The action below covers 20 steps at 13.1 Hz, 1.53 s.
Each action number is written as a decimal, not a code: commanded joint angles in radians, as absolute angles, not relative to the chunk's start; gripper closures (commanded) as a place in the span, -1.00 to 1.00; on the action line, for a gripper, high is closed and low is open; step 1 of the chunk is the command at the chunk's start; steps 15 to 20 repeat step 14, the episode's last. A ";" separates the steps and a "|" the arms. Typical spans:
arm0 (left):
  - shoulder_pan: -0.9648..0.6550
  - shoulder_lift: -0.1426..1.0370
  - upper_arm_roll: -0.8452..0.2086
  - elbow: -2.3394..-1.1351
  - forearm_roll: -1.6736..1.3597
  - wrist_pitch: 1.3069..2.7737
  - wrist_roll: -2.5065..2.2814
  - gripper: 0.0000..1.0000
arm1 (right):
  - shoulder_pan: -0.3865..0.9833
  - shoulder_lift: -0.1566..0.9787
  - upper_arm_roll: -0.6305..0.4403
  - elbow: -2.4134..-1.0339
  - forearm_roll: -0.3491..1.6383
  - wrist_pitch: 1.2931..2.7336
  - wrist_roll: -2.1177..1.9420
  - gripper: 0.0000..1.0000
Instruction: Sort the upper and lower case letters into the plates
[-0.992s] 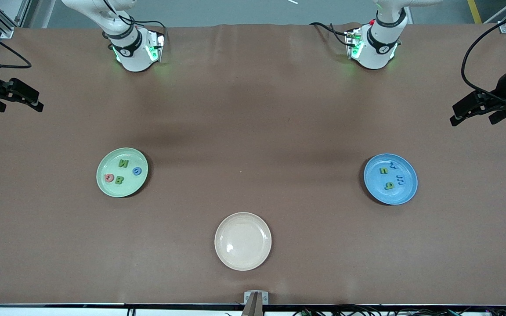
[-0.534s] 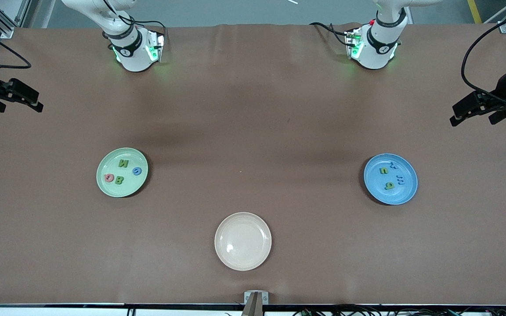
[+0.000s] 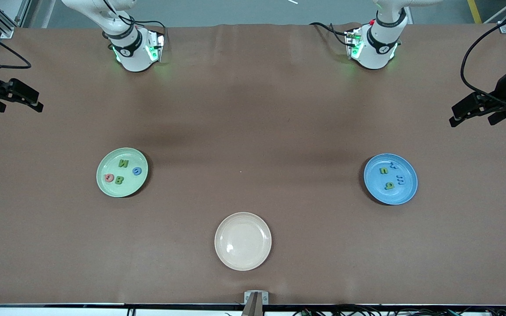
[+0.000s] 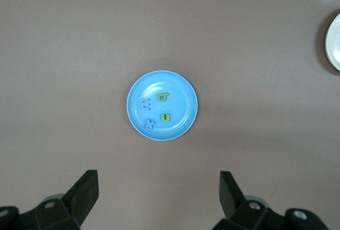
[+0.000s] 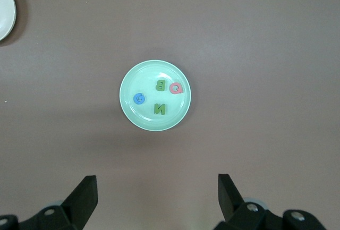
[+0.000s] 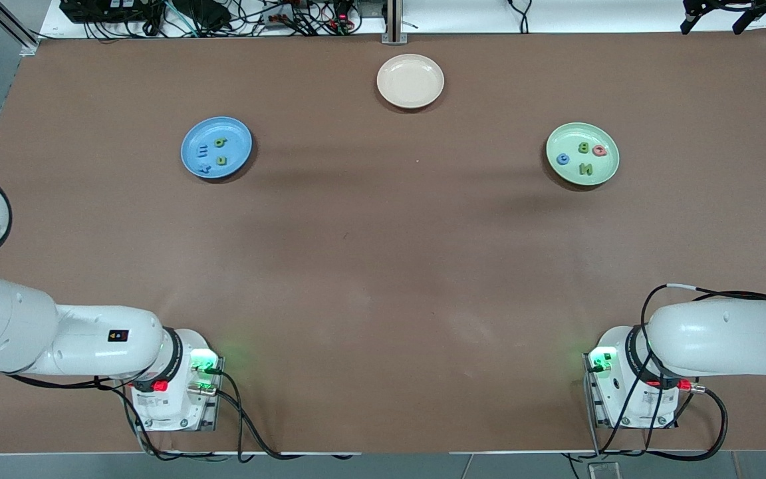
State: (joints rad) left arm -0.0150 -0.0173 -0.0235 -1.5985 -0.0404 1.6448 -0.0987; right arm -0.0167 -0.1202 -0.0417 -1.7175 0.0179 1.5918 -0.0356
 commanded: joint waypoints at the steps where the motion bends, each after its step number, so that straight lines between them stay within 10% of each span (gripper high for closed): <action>1: -0.020 -0.012 -0.023 -1.585 -0.046 1.638 -0.103 -1.00 | -0.026 -0.114 -0.035 -1.704 0.021 1.582 -0.032 -1.00; 20: -0.017 -0.012 -0.029 -1.585 -0.048 1.638 -0.103 -1.00 | -0.028 -0.114 -0.034 -1.707 0.014 1.580 -0.040 -1.00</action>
